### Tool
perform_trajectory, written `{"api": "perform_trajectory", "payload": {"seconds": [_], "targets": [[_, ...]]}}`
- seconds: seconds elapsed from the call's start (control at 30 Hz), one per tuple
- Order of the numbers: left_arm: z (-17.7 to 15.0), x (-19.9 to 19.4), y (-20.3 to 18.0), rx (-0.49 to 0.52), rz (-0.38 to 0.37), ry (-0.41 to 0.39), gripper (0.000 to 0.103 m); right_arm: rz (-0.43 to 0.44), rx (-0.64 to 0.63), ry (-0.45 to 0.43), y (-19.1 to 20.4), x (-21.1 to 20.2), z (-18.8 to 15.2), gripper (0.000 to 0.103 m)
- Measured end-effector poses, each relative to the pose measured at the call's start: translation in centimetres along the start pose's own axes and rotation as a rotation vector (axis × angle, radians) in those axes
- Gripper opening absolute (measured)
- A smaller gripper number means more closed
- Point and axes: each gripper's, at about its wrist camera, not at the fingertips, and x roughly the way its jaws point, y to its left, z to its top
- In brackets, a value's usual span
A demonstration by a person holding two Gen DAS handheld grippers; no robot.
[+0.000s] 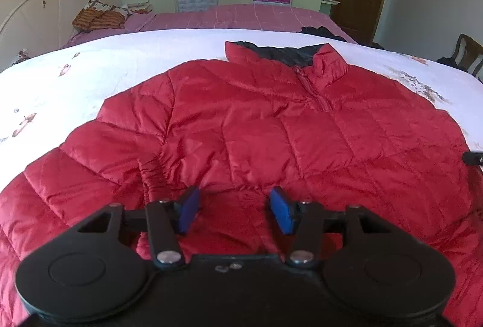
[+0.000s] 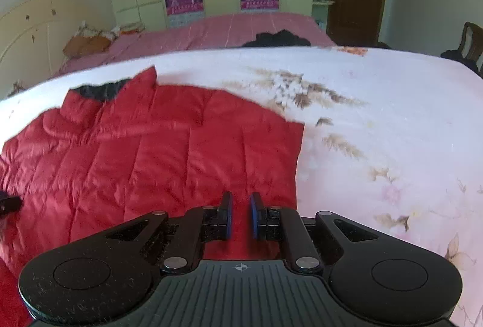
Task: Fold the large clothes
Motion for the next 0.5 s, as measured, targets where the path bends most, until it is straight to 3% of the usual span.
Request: {"api": "perform_trajectory", "payload": {"seconds": [0.27, 0.5], "targets": [[-0.1, 0.2, 0.0, 0.015, -0.002, 0.004, 0.053, -0.003, 0.044, 0.003, -0.2, -0.4, -0.9, 0.011], [-0.2, 0.4, -0.1, 0.031, -0.001, 0.008, 0.055, -0.015, 0.007, 0.027, 0.3, -0.1, -2.1, 0.011]]}}
